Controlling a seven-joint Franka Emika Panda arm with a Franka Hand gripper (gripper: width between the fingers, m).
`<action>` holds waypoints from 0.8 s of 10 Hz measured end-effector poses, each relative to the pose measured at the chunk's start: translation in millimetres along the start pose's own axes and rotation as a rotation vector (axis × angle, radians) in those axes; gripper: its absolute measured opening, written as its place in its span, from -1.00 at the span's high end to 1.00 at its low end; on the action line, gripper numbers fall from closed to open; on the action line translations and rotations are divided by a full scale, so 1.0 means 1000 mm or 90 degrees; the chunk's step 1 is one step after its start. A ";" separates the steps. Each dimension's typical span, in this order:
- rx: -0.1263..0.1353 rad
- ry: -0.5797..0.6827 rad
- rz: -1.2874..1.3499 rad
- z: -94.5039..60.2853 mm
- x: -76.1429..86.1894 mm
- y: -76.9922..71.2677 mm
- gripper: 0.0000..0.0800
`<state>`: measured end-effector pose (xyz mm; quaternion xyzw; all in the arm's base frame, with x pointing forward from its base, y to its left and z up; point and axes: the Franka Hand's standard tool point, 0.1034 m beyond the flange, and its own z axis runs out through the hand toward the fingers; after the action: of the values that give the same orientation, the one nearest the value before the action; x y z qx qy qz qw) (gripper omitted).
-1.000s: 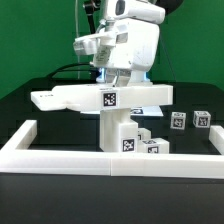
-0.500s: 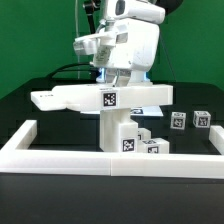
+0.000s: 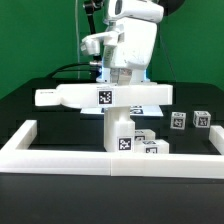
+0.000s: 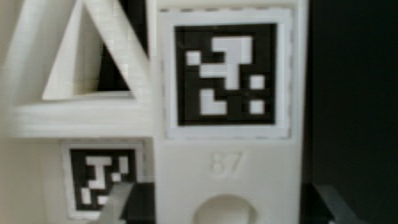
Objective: Assemble chair
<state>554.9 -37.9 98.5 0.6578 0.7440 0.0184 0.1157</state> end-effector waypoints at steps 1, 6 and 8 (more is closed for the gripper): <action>0.001 0.001 0.017 -0.001 0.004 0.000 0.27; 0.002 0.000 0.002 -0.001 0.003 0.000 0.27; 0.002 0.000 -0.005 -0.001 0.003 0.000 0.27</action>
Offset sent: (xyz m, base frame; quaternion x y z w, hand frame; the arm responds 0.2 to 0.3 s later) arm 0.0000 0.0000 0.0000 0.0000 0.0000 -0.0650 0.9979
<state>554.6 -35.3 98.7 0.6553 0.7464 0.0170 0.1149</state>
